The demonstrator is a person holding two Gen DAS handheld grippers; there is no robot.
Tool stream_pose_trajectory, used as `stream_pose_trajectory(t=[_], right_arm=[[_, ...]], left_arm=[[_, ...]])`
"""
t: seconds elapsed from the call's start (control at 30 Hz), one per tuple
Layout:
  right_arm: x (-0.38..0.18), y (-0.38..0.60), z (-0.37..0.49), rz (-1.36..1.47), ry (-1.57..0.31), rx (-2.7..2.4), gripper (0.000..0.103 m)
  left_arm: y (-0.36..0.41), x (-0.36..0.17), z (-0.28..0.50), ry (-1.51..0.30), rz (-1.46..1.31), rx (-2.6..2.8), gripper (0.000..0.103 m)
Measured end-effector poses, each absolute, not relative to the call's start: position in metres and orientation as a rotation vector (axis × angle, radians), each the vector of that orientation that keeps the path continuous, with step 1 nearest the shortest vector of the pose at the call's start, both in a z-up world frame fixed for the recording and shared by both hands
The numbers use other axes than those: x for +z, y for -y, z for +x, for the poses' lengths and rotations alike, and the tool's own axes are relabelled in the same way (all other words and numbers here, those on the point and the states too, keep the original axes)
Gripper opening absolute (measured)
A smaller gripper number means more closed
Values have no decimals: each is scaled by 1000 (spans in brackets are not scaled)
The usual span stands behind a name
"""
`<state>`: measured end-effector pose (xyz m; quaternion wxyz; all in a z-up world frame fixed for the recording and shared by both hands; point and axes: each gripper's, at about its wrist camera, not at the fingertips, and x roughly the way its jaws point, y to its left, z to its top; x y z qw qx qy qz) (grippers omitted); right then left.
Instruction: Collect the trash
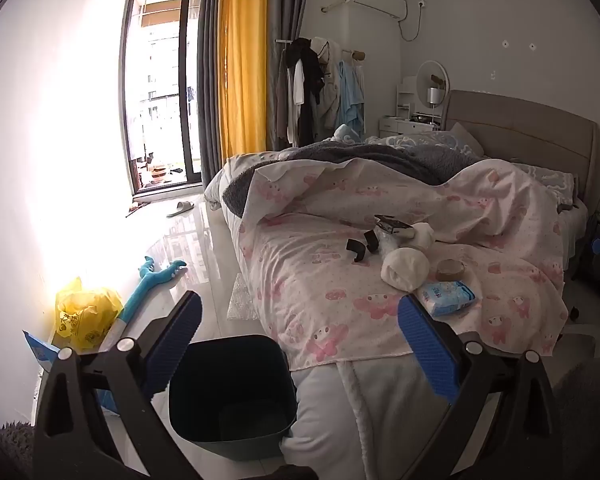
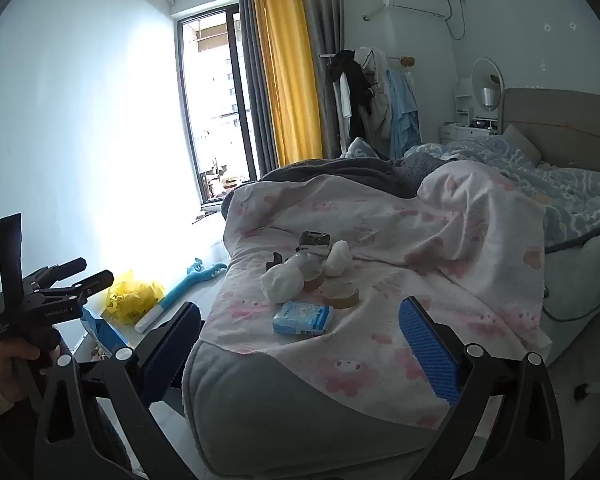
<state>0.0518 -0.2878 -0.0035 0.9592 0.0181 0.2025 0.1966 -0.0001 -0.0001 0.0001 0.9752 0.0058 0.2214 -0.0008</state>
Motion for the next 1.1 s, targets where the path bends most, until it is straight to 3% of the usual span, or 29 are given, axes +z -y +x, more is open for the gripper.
stream_pose_trajectory(t=[1.1], right_arm=[[-6, 284, 54, 40, -407, 403, 100]], left_arm=[[2, -3, -1, -448, 23, 0, 100]])
